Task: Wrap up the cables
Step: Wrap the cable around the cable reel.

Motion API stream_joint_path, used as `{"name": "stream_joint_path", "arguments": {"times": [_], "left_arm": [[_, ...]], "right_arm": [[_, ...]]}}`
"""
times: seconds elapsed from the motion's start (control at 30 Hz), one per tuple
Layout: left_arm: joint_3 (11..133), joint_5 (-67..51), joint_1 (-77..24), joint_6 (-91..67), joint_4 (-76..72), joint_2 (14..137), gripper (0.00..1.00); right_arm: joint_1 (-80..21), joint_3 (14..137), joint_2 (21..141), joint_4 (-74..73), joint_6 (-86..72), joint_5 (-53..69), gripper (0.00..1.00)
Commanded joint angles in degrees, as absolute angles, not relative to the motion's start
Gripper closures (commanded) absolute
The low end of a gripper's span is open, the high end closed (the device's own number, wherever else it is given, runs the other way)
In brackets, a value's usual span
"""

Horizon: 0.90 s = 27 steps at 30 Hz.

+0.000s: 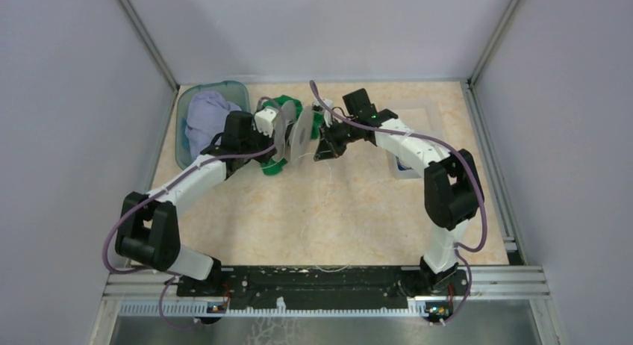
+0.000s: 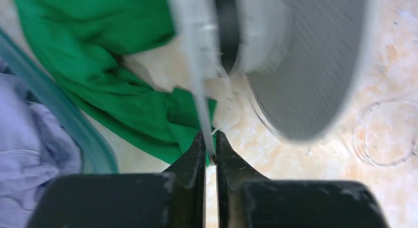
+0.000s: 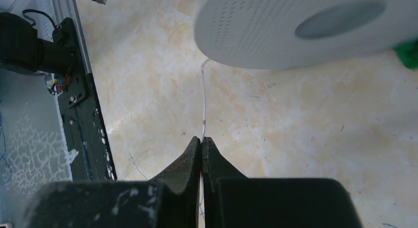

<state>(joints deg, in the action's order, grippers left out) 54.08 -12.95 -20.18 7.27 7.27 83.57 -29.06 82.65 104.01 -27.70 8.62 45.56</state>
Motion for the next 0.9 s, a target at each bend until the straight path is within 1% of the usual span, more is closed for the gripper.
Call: {"name": "stream_joint_path", "arguments": {"times": [0.0,0.1,0.3,0.43,0.63,0.77,0.87], "left_arm": [[60.70,-7.99,-21.92,5.62,8.54,85.17,0.99],[68.00,-7.06,-22.10,3.51,16.44,87.25,1.00],[84.48,-9.40,-22.24,2.07,35.00,94.67,1.00],[93.26,-8.28,-22.27,3.84,40.30,100.87,1.00],[101.87,-8.34,-22.32,5.62,45.76,107.89,1.00],[103.27,-8.52,-22.28,5.32,45.19,108.87,0.92],[103.30,-10.14,-22.25,4.75,44.91,109.43,0.83]], "right_arm": [[-28.73,87.52,102.96,-29.42,10.15,44.34,1.00],[-28.74,88.87,102.32,-31.13,10.66,42.61,1.00],[-28.74,90.61,101.91,-33.42,10.96,40.84,1.00],[-28.74,91.15,101.71,-32.71,9.44,38.59,1.00],[-28.67,92.16,101.61,-31.88,7.27,36.05,1.00],[-28.32,92.68,101.68,-30.66,5.88,35.91,1.00],[-27.13,93.47,102.36,-29.95,4.26,36.44,1.00]]}}
